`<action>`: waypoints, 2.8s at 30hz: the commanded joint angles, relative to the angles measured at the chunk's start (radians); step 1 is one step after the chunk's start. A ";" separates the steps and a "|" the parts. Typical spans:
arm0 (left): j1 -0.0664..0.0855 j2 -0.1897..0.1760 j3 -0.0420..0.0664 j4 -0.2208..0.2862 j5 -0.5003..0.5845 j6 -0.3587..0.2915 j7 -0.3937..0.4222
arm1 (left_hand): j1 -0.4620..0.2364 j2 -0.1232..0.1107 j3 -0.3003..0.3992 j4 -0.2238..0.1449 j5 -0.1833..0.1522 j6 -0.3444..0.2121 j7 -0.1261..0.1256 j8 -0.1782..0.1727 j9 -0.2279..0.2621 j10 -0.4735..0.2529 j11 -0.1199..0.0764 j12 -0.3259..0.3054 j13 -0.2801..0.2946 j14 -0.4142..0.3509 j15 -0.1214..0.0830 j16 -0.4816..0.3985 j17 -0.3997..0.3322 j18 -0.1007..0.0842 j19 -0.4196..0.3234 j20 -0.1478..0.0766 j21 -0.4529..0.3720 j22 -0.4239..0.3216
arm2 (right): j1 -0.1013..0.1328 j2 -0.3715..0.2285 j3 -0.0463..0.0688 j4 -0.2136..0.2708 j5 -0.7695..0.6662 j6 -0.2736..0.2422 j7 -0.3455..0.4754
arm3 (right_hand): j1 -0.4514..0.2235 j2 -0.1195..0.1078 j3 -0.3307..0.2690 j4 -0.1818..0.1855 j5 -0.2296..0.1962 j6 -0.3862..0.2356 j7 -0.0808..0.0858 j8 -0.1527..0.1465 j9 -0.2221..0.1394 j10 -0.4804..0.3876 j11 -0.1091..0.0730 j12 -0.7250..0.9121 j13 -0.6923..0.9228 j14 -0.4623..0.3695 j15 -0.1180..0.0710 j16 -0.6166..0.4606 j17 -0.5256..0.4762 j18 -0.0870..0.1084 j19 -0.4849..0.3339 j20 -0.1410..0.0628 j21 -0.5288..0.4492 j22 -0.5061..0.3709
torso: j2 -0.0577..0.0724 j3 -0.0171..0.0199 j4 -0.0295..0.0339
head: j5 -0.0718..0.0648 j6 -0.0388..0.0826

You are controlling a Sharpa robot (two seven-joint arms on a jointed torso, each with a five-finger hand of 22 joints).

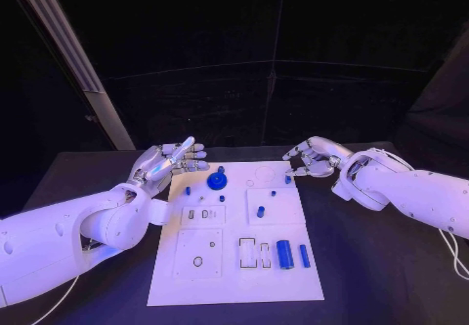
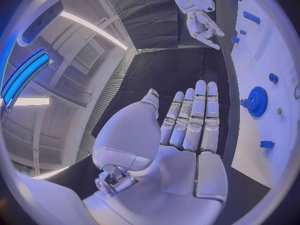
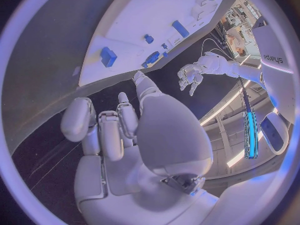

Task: Assemble the parts on the task board

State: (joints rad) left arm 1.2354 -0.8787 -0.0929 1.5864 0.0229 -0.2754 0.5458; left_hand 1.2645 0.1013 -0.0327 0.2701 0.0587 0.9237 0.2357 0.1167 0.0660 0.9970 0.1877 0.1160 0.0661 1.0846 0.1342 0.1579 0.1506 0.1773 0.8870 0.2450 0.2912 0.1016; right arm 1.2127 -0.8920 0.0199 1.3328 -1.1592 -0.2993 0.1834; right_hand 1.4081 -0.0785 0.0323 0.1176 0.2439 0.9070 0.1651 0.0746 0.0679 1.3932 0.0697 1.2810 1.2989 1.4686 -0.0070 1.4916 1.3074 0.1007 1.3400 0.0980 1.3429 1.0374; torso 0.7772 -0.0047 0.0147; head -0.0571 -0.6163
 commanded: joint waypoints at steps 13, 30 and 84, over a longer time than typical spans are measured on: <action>0.000 0.004 0.000 -0.010 -0.004 0.016 0.006 | 0.007 0.001 0.001 -0.004 0.005 -0.003 0.012 -0.005 0.000 -0.002 0.002 -0.004 -0.001 0.001 0.004 -0.007 0.002 0.006 0.007 0.004 -0.004 -0.002 | -0.044 0.022 0.000 -0.059 -0.019 0.039 0.016 | -0.008 -0.002 -0.025 0.000 -0.010 -0.034 0.005 -0.011 -0.002 -0.013 0.009 -0.010 -0.008 0.063 0.005 -0.003 0.082 -0.001 -0.005 0.004 -0.006 -0.004 | 0.000 -0.0031 0.0016 | -0.004 -0.008; 0.000 0.007 0.000 -0.015 -0.005 0.017 0.005 | 0.007 0.001 0.001 -0.004 0.005 -0.003 0.012 -0.005 0.000 -0.002 0.002 -0.004 -0.001 0.001 0.004 -0.007 0.002 0.006 0.007 0.004 -0.004 -0.002 | -0.051 0.053 0.000 -0.108 -0.078 0.048 0.004 | 0.034 0.058 0.003 -0.030 -0.069 0.022 -0.005 0.026 0.008 -0.003 0.000 0.004 0.004 0.067 -0.001 0.002 0.097 -0.004 0.004 0.000 0.002 0.013 | 0.000 -0.0030 0.0026 | -0.004 -0.012; 0.000 0.001 0.000 -0.022 -0.005 0.018 -0.003 | 0.007 0.001 0.001 -0.004 0.005 -0.003 0.012 -0.005 0.000 -0.002 0.002 -0.004 -0.001 0.001 0.004 -0.007 0.002 0.006 0.007 0.004 -0.004 -0.002 | -0.050 0.017 0.002 0.075 0.006 -0.094 -0.162 | 0.013 0.148 0.133 -0.060 -0.100 0.164 -0.051 0.063 0.010 0.028 -0.041 0.030 0.034 0.075 -0.037 0.017 0.133 -0.014 0.033 -0.036 0.030 0.069 | -0.014 -0.0077 0.0028 | -0.010 -0.022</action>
State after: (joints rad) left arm 1.2339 -0.8785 -0.0937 1.5662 0.0229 -0.2714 0.5432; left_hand 1.2645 0.1013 -0.0327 0.2701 0.0588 0.9237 0.2357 0.1167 0.0660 0.9970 0.1877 0.1161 0.0661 1.0846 0.1342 0.1540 0.1508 0.1773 0.8870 0.2450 0.2912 0.1012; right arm 1.1600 -0.8747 0.0206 1.3902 -1.1917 -0.3610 0.0911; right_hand 1.4160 0.0510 0.1530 0.0541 0.1397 1.0654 0.1247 0.1415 0.0792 1.4006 0.0442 1.3119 1.3103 1.4670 -0.0414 1.5043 1.3074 0.1007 1.3707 0.0675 1.3669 1.1052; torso 0.7703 -0.0093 0.0162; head -0.0681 -0.6375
